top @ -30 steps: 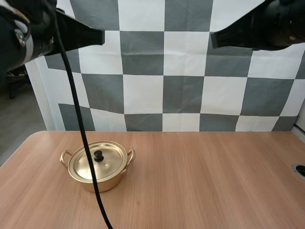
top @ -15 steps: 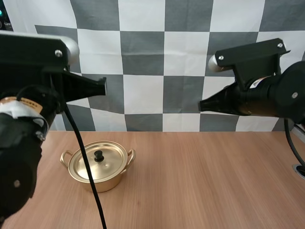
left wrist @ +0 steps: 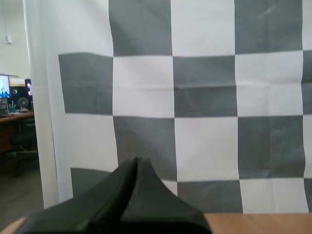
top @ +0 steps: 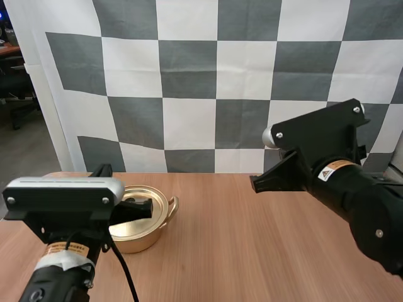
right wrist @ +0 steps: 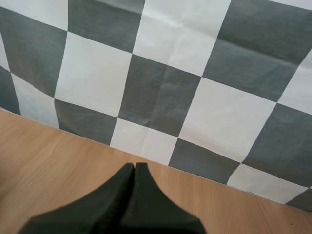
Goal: Open the pot, put the car inside, and close it
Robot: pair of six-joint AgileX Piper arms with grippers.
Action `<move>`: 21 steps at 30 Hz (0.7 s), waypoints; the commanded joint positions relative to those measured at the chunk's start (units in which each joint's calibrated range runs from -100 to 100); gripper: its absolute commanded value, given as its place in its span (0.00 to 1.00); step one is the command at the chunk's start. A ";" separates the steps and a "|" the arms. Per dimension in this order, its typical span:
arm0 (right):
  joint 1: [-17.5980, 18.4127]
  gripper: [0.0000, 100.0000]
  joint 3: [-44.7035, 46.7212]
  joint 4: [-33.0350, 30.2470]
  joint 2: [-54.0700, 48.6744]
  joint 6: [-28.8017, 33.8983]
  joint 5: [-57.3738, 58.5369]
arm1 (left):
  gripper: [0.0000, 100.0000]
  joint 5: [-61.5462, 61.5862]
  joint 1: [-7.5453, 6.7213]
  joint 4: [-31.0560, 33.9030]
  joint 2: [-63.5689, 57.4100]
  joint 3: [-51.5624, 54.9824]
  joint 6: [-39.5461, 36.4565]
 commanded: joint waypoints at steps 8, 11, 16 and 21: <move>-3.44 0.00 24.92 6.47 -13.75 0.05 -20.92 | 0.00 28.58 0.03 -1.29 -6.88 15.23 -0.02; -3.44 0.00 26.85 8.56 -18.15 0.05 -22.09 | 0.00 30.35 0.03 -1.61 -6.88 15.23 -0.02; -3.44 0.00 27.98 8.56 -23.98 0.05 -22.01 | 0.00 30.35 0.03 -1.72 -6.88 15.23 -0.02; -3.44 0.00 29.59 8.56 -28.80 0.05 -21.81 | 0.00 30.35 0.06 -1.82 -6.88 15.23 -0.02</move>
